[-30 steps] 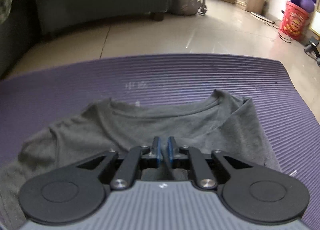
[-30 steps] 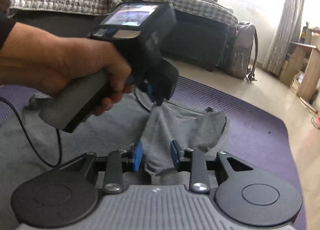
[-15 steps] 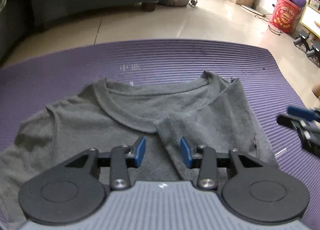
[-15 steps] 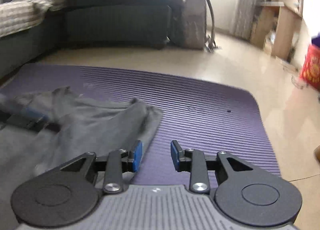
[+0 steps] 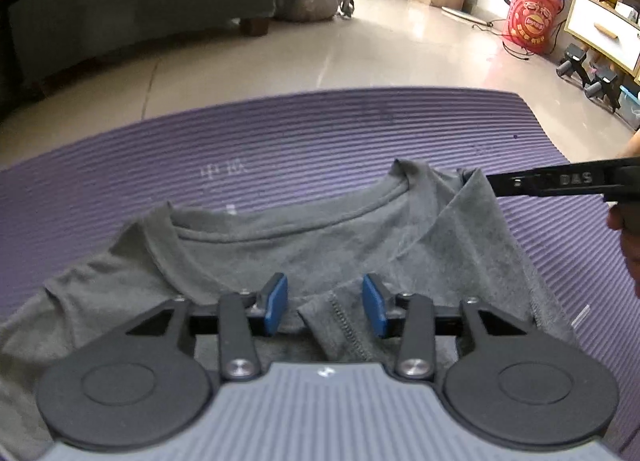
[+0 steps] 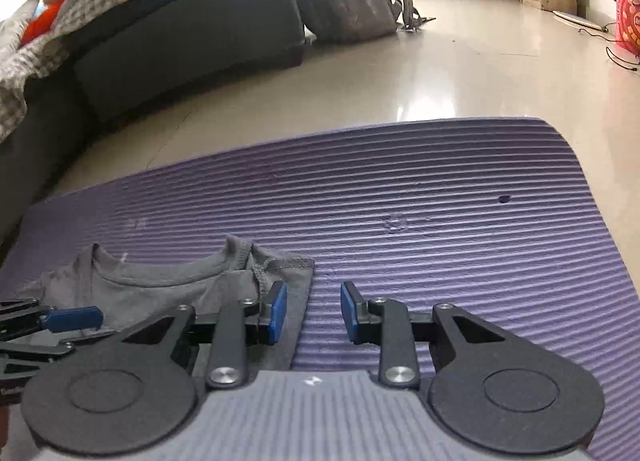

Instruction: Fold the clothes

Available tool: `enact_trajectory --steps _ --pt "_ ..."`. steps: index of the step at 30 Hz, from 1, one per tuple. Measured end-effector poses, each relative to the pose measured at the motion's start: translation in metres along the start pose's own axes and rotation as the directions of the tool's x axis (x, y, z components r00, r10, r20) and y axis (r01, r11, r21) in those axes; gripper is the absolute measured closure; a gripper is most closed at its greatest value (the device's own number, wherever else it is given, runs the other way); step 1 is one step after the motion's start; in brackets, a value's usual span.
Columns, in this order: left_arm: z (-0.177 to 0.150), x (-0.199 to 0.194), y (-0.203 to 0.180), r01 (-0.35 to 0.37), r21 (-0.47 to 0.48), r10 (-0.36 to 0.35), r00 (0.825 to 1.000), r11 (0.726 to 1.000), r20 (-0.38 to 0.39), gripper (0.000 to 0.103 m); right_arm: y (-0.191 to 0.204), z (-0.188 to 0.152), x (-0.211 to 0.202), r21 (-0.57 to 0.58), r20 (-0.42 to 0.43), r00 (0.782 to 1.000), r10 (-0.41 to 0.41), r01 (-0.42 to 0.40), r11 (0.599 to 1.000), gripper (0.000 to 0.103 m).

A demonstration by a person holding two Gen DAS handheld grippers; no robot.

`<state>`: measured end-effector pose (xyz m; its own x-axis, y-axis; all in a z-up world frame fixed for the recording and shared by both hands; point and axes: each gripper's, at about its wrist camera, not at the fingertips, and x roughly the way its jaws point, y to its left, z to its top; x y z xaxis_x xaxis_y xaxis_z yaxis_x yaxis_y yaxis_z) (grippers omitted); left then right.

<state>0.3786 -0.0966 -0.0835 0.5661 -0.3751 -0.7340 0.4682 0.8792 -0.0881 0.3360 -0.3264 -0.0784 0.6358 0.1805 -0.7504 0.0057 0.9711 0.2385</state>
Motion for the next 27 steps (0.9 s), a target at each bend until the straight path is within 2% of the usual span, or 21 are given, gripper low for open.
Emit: enact_trajectory --steps 2,3,4,6,11,15,17,18,19,20,21,22,27 --pt "0.000 -0.001 0.000 0.010 -0.002 -0.010 1.000 1.000 -0.003 0.089 0.005 -0.002 0.006 -0.015 0.004 1.000 -0.010 0.010 1.000 0.078" --pt "-0.001 -0.002 -0.001 0.018 -0.001 -0.018 1.000 1.000 -0.005 0.098 0.006 -0.003 0.007 -0.018 0.009 1.000 -0.010 0.010 1.000 0.088" --pt "-0.001 -0.004 -0.001 0.019 0.000 -0.019 1.000 1.000 -0.004 0.099 0.008 -0.003 0.009 -0.017 0.010 1.000 -0.003 0.003 1.000 0.095" --pt "-0.002 -0.008 -0.004 -0.013 0.014 0.013 1.000 1.000 0.004 0.100 0.010 -0.004 0.010 -0.018 0.015 1.000 -0.004 0.005 1.000 0.101" --pt "-0.007 -0.011 -0.005 -0.105 0.011 0.105 0.994 0.994 -0.026 0.100 0.019 -0.008 0.004 -0.056 0.070 0.996 -0.056 0.060 0.997 0.103" --pt "-0.007 -0.012 -0.015 -0.166 0.052 0.169 0.984 0.985 -0.048 0.098 0.023 -0.011 0.009 -0.096 0.069 0.994 -0.086 0.093 0.991 0.103" --pt "-0.007 -0.011 -0.019 -0.172 0.074 0.176 0.983 0.982 -0.051 0.095 0.026 -0.012 0.010 -0.111 0.073 0.992 -0.101 0.109 0.988 0.100" --pt "-0.006 -0.012 -0.017 -0.161 0.067 0.165 0.985 0.985 -0.053 0.089 0.026 -0.013 0.009 -0.110 0.068 0.992 -0.104 0.111 0.988 0.092" --pt "-0.006 -0.013 -0.016 -0.150 0.061 0.153 0.987 0.987 -0.055 0.075 0.026 -0.012 0.006 -0.104 0.059 0.993 -0.102 0.107 0.989 0.089" --pt "-0.006 -0.016 -0.013 -0.127 0.039 0.130 0.990 0.991 -0.058 0.065 0.025 -0.012 0.001 -0.098 0.053 0.994 -0.093 0.098 0.990 0.086" --pt "-0.008 -0.021 -0.008 -0.095 -0.005 0.094 0.994 0.996 -0.059 0.049 0.025 -0.013 -0.004 -0.094 0.050 0.995 -0.086 0.091 0.991 0.079" --pt "-0.009 -0.025 -0.005 -0.087 -0.030 0.086 0.995 0.996 -0.052 0.041 0.026 -0.015 -0.014 -0.101 0.053 0.995 -0.085 0.090 0.991 0.075" --pt "-0.019 -0.047 -0.003 -0.058 -0.111 0.051 0.997 0.992 -0.060 0.034 0.033 -0.038 -0.058 -0.161 0.038 0.996 -0.076 0.081 0.984 0.075"
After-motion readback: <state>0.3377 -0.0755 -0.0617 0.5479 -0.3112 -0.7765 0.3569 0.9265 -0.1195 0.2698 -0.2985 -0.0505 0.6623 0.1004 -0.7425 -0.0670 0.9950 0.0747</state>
